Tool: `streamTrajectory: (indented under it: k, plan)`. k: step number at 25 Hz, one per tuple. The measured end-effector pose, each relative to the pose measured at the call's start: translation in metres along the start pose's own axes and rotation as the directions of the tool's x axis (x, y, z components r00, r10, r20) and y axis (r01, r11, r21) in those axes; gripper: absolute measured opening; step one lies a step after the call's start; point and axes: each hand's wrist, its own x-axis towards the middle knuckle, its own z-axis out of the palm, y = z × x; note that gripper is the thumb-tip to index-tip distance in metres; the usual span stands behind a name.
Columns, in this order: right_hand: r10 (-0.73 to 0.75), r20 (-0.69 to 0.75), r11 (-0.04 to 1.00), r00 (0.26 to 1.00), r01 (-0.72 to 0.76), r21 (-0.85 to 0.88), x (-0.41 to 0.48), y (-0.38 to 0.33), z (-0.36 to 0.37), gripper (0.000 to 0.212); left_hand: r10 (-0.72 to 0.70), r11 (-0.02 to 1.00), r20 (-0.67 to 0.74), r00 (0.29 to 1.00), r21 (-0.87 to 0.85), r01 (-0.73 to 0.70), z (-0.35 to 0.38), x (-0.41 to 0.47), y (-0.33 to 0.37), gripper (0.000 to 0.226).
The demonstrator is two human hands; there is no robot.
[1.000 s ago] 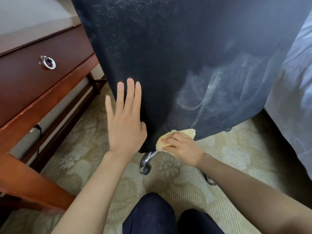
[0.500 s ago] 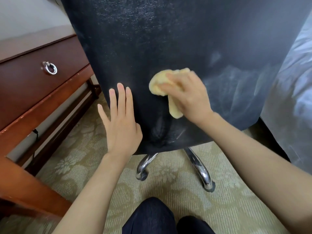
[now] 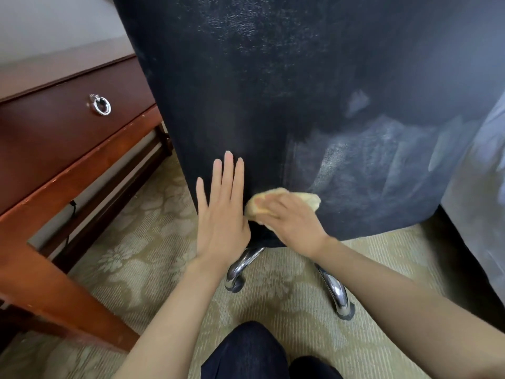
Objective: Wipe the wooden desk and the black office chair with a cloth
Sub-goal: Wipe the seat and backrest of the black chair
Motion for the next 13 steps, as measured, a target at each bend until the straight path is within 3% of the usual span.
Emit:
streamTrajectory:
  k: [4,8,10,13]
  plan:
    - [-0.150,0.142,0.989,0.979,0.151,0.000,-0.043,0.009,0.008,0.022,-0.020,1.000,0.058,0.998,0.006,0.020,0.008,-0.001,-0.003,0.094]
    - [-0.333,0.364,0.930,0.870,0.366,-0.024,-0.051,0.028,-0.010,0.027,-0.038,0.999,0.084,0.996,0.002,0.038,0.008,0.002,-0.003,0.094]
    - [-0.342,0.348,0.927,0.873,0.374,-0.027,-0.042,0.038,-0.021,0.026,-0.035,0.999,0.090,0.995,-0.020,0.037,0.006,0.002,-0.005,0.096]
    - [-0.292,0.195,0.950,0.936,0.308,-0.058,-0.016,0.051,-0.039,0.022,-0.033,0.998,0.093,0.995,-0.045,0.037,0.002,0.002,-0.009,0.096]
